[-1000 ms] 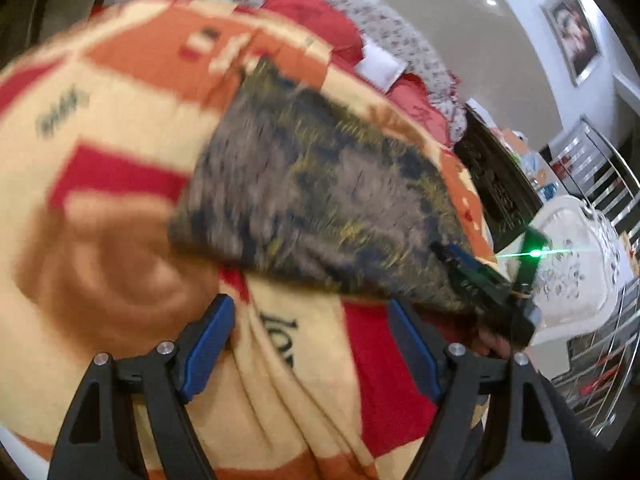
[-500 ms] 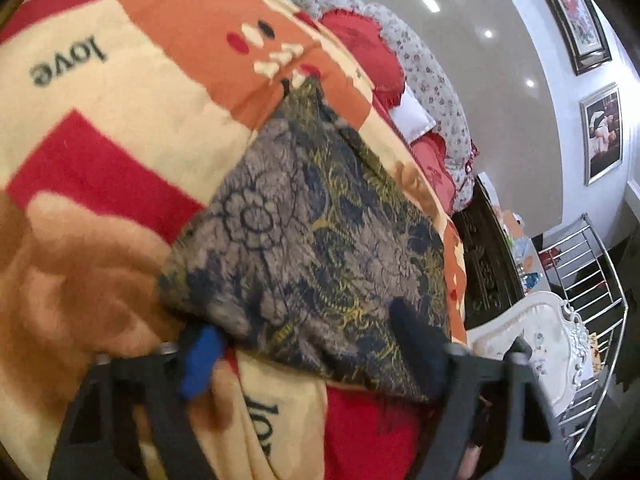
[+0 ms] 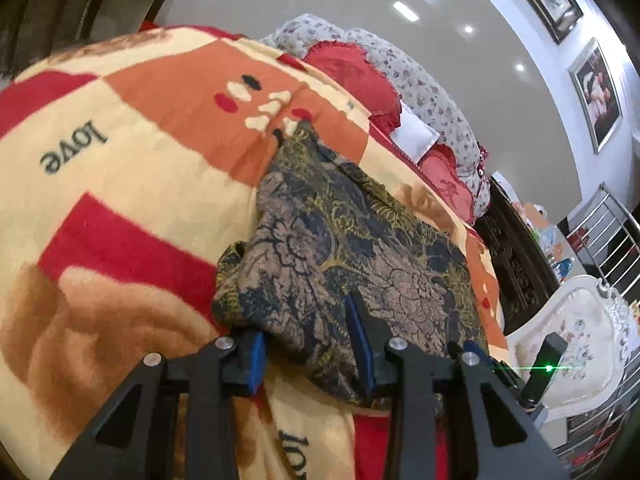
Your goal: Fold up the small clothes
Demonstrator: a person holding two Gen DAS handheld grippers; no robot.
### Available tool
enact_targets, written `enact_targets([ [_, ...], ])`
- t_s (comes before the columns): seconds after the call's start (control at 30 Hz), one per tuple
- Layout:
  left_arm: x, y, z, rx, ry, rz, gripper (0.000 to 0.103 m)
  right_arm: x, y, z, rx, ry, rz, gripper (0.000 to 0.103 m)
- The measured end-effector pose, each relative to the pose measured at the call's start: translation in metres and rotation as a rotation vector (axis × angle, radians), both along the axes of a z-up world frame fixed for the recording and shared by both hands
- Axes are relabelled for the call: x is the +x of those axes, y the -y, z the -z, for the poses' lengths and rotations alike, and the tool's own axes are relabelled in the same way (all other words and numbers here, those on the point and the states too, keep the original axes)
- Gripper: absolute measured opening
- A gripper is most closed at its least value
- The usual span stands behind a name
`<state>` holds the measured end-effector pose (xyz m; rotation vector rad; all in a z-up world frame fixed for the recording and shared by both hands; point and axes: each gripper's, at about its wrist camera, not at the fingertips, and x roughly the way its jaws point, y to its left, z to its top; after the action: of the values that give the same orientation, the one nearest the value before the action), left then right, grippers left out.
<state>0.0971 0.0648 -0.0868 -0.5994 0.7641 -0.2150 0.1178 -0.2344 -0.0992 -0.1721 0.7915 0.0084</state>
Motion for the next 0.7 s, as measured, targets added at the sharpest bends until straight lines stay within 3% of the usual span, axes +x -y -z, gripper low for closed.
enact_targets([
  [0.03,0.001,0.002,0.000,0.002,0.008,0.000,0.025,0.000,0.000,0.000,-0.001,-0.001,0.000,0.044],
  [0.13,0.003,0.004,0.002,0.065,-0.002,-0.034,0.009,0.000,-0.001,0.000,-0.001,0.000,0.000,0.044],
  [0.27,-0.001,0.009,0.004,0.141,0.006,-0.068,0.006,0.000,-0.001,-0.001,-0.007,-0.010,0.000,0.044],
  [0.4,-0.010,0.028,-0.008,0.299,0.081,-0.032,0.005,0.012,0.001,-0.023,0.011,-0.087,0.012,0.044],
  [0.5,-0.016,0.051,-0.020,0.422,0.183,0.043,0.005,0.028,-0.002,-0.062,0.136,-0.034,-0.016,0.044],
  [0.6,-0.021,0.073,-0.029,0.503,0.262,0.118,0.005,0.060,-0.019,-0.084,0.303,-0.080,-0.127,0.044],
  [0.7,-0.023,0.096,-0.034,0.589,0.330,0.184,0.005,0.093,-0.043,-0.095,0.398,-0.109,-0.245,0.044],
])
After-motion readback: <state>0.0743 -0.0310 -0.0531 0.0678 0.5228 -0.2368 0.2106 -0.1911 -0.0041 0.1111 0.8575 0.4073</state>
